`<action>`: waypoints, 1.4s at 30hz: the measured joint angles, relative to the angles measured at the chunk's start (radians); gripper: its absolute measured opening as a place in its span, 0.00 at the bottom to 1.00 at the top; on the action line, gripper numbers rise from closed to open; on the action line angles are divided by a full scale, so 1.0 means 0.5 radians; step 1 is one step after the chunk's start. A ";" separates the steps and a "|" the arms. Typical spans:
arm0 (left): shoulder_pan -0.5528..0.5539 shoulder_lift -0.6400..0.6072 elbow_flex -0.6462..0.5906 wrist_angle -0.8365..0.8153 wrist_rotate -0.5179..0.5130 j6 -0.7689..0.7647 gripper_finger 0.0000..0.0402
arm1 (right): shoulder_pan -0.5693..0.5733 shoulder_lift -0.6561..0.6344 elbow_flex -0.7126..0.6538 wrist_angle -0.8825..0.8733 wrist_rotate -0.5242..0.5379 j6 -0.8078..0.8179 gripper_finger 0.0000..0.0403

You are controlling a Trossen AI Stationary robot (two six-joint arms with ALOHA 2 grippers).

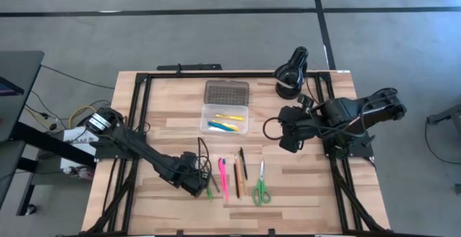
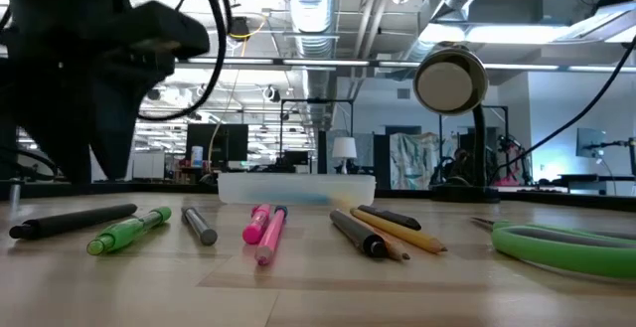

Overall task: Pick & place school supplies into a supply box
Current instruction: Put the left black pen into the supply box

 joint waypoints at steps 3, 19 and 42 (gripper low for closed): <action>-0.008 0.033 -0.001 -0.003 0.016 -0.026 0.34 | 0.025 -0.004 0.000 -0.046 0.037 0.025 0.30; -0.016 0.049 -0.010 -0.022 -0.028 -0.071 0.34 | 0.044 -0.025 0.000 -0.060 0.045 0.025 0.30; -0.037 0.248 0.006 0.049 0.092 0.015 0.34 | 0.046 -0.024 0.000 -0.090 0.045 0.022 0.30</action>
